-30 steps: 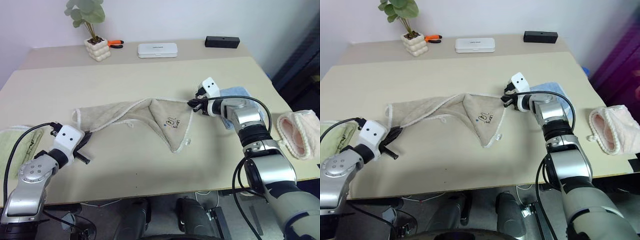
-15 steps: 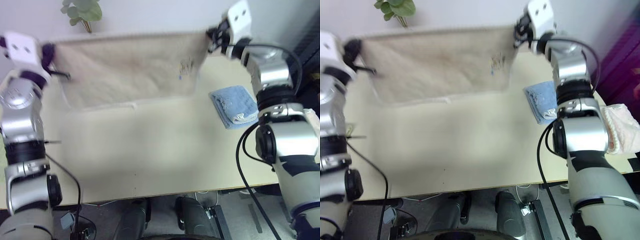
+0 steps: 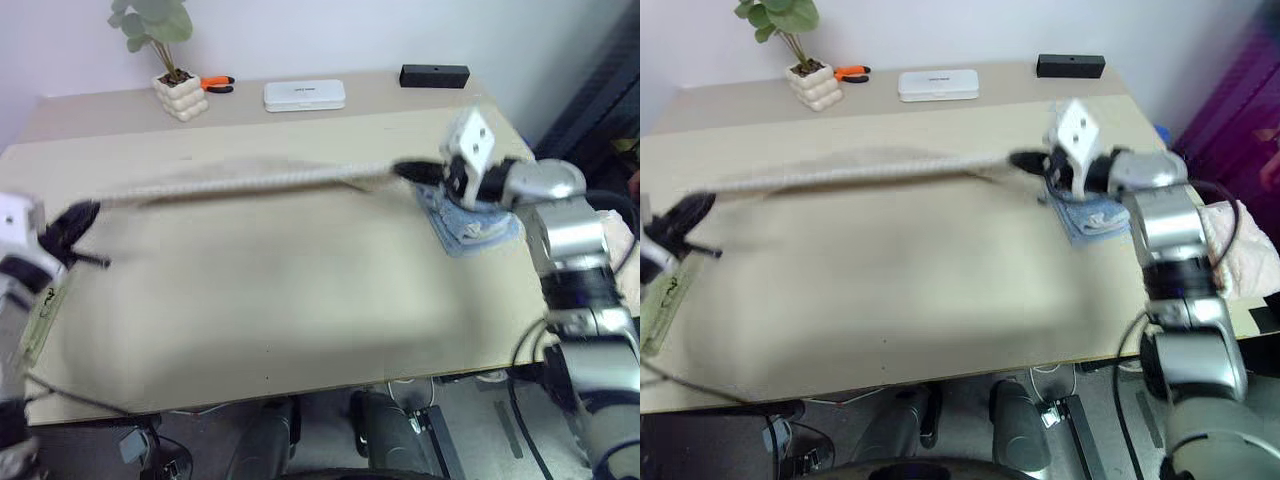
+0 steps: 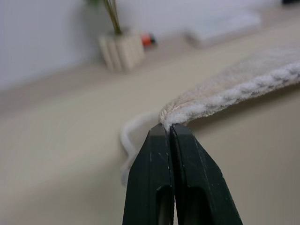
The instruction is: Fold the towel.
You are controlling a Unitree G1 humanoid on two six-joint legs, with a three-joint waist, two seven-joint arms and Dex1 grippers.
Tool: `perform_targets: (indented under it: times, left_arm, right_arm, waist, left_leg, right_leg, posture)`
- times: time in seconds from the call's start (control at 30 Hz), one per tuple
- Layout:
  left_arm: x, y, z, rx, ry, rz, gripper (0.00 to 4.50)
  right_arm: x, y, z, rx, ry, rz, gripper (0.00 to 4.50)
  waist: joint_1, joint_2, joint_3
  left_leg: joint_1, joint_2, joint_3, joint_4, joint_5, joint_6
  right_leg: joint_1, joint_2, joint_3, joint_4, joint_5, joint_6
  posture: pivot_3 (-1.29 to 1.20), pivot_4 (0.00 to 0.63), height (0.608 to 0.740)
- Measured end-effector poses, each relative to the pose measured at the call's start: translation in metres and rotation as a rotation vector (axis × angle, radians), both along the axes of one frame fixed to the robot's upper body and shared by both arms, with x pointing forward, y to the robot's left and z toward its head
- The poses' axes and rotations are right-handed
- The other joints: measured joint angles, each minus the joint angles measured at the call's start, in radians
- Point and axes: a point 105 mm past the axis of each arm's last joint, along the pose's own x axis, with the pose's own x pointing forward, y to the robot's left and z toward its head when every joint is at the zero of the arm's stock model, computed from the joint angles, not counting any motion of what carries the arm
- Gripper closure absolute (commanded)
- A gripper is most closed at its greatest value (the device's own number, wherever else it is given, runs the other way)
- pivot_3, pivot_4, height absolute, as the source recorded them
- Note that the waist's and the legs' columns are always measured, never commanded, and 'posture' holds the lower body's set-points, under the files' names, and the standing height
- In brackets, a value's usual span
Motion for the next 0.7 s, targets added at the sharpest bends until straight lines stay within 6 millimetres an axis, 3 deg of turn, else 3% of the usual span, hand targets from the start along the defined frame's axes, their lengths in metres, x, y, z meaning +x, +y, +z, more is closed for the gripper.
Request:
perform_targets:
  times: [0.17,0.27,0.43,0.7]
  left_arm:
    - [-0.062,-0.022,-0.045,-0.009,0.296,-0.126,4.5]
    - [-0.071,-0.02,-0.047,-0.016,0.341,-0.131,4.5]
    - [-0.057,-0.016,-0.033,0.023,0.298,-0.138,4.5]
    - [0.016,-0.003,-0.036,0.066,0.201,-0.072,4.5]
  right_arm:
    - [-0.049,-0.02,-0.036,-0.076,0.243,0.074,4.46]
    - [-0.057,-0.022,-0.033,-0.055,0.277,0.094,4.46]
    - [-0.044,-0.02,-0.026,-0.044,0.21,0.056,4.46]
    - [0.029,0.003,-0.043,-0.053,0.085,-0.083,4.46]
  waist:
    - [0.022,0.0,0.0]
    - [0.025,0.0,0.0]
    - [0.024,-0.001,-0.001]
    - [0.02,-0.001,-0.001]
  left_leg:
    - [0.006,0.001,0.002,0.001,-0.001,0.001]
    - [0.006,0.002,0.002,0.001,-0.001,0.001]
    - [0.006,0.003,0.004,0.001,-0.001,0.001]
    - [0.007,0.003,0.008,0.001,0.0,0.001]
  right_leg:
    - [0.008,-0.001,0.0,-0.004,-0.004,-0.006]
    - [0.009,-0.002,-0.002,-0.004,-0.004,-0.006]
    - [0.01,-0.002,-0.003,-0.006,-0.004,-0.006]
    - [0.007,0.0,-0.002,-0.004,0.0,-0.002]
  posture:
    - [0.0,0.15,0.74]
    - [0.0,0.15,0.74]
    - [0.0,0.15,0.74]
    - [0.0,0.15,0.74]
